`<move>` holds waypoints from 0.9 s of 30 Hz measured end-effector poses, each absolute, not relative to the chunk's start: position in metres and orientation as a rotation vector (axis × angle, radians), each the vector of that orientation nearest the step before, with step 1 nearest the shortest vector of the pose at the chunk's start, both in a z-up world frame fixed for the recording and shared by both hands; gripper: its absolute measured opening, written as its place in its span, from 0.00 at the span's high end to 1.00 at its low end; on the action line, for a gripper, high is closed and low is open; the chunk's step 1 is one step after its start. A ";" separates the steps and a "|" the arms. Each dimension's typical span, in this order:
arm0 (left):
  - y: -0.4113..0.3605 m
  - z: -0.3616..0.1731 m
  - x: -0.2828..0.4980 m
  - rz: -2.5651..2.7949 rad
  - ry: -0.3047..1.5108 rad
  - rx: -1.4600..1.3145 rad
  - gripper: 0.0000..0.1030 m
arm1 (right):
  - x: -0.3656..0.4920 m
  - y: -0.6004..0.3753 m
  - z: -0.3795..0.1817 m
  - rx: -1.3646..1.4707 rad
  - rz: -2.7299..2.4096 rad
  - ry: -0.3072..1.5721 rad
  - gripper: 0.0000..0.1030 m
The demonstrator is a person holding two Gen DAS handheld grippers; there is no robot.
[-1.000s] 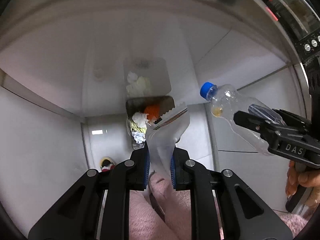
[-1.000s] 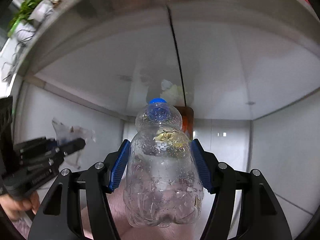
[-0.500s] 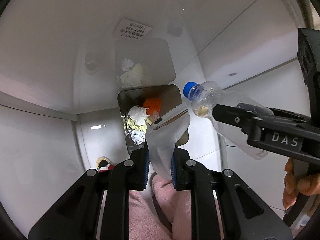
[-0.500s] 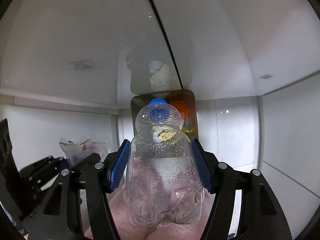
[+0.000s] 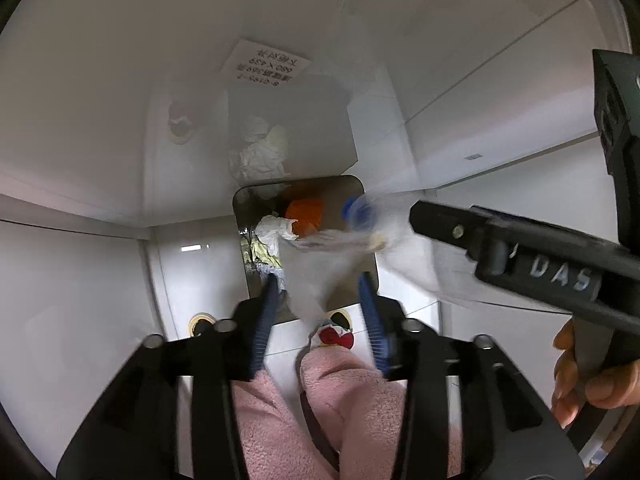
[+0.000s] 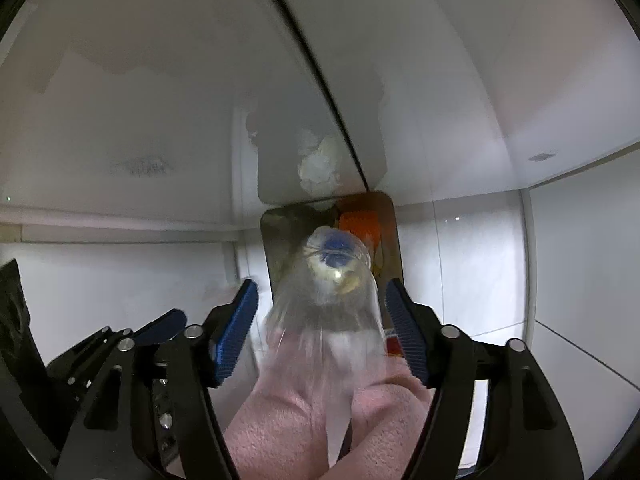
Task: Collect trash
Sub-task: 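Open both grippers to drop the bottle and bag into the bin, then move both grippers back over the counter toward the shelf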
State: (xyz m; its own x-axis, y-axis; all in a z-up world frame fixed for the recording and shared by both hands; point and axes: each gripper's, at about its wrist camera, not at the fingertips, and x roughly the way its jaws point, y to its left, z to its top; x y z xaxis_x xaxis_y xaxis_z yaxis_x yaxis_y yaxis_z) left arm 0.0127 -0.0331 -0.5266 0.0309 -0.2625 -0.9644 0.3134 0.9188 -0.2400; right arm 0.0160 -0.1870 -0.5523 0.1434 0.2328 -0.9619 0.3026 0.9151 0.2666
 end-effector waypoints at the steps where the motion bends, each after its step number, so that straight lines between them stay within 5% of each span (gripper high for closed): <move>1: -0.033 -0.525 0.013 -0.442 1.472 0.046 0.56 | 0.016 -0.188 -0.551 0.453 -0.056 1.437 0.31; 11: -0.020 -0.481 0.015 -0.414 1.397 0.062 0.19 | 0.006 -0.196 -0.502 0.382 -0.070 1.374 0.07; 15: -0.010 -0.442 0.009 -0.422 1.332 0.058 0.10 | -0.007 -0.201 -0.469 0.362 -0.043 1.329 0.05; 27: 0.006 -0.312 0.002 -0.414 1.138 0.100 0.08 | -0.042 -0.210 -0.313 0.299 -0.005 1.065 0.04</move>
State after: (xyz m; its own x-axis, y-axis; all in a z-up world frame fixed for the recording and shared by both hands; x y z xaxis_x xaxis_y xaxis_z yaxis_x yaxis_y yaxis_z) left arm 0.0022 0.0059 -0.3120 0.3527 -0.2695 -0.8961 0.3698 0.9198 -0.1311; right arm -0.0417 -0.2104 -0.3133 0.4880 0.1393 -0.8617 0.1479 0.9597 0.2389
